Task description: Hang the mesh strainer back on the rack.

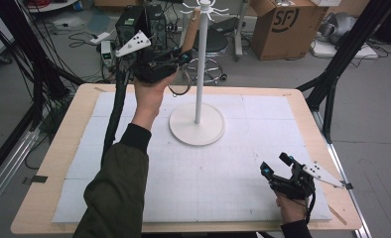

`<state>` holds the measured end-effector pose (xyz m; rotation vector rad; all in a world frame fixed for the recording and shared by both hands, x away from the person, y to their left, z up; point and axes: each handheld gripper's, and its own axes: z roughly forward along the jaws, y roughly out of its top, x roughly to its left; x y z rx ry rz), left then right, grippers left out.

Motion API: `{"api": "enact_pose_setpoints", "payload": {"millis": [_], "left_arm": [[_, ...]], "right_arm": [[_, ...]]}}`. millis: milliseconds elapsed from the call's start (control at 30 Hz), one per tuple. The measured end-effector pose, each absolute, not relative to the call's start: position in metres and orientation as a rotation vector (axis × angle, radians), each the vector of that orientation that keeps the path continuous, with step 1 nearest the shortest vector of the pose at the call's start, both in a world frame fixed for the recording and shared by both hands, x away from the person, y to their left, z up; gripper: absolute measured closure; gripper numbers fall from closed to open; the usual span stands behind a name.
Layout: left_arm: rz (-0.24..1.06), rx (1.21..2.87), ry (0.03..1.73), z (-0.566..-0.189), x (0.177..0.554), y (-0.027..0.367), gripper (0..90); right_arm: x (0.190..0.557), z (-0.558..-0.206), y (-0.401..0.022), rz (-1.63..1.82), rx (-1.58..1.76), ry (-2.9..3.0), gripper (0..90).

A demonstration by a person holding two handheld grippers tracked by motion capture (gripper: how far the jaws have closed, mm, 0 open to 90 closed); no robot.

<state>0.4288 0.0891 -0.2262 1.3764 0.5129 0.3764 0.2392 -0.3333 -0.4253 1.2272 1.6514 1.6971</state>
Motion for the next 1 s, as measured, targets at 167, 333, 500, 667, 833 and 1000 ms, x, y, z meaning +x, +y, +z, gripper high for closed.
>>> {"api": "enact_pose_setpoints", "payload": {"millis": [167,333,500,667,833,1000], "left_arm": [[0.369,1.378,0.504,-0.23,0.433,0.085,70.7],[0.367,1.382,0.492,-0.234,0.437,0.083,70.7],[0.377,1.389,0.489,-0.238,0.441,0.081,70.5],[0.383,1.404,0.495,-0.241,0.444,0.077,70.0],[0.393,1.42,0.509,-0.239,0.445,0.073,68.5],[0.394,1.406,0.554,-0.241,0.449,0.074,53.8]], "right_arm": [[0.239,-0.426,-0.334,1.693,1.24,1.649,6.5],[0.239,-0.426,-0.335,1.687,1.243,1.647,6.5],[0.24,-0.427,-0.335,1.684,1.252,1.648,6.5],[0.24,-0.428,-0.336,1.68,1.254,1.648,6.5],[0.24,-0.428,-0.337,1.681,1.256,1.642,6.5],[0.24,-0.428,-0.337,1.684,1.258,1.639,6.5]]}}
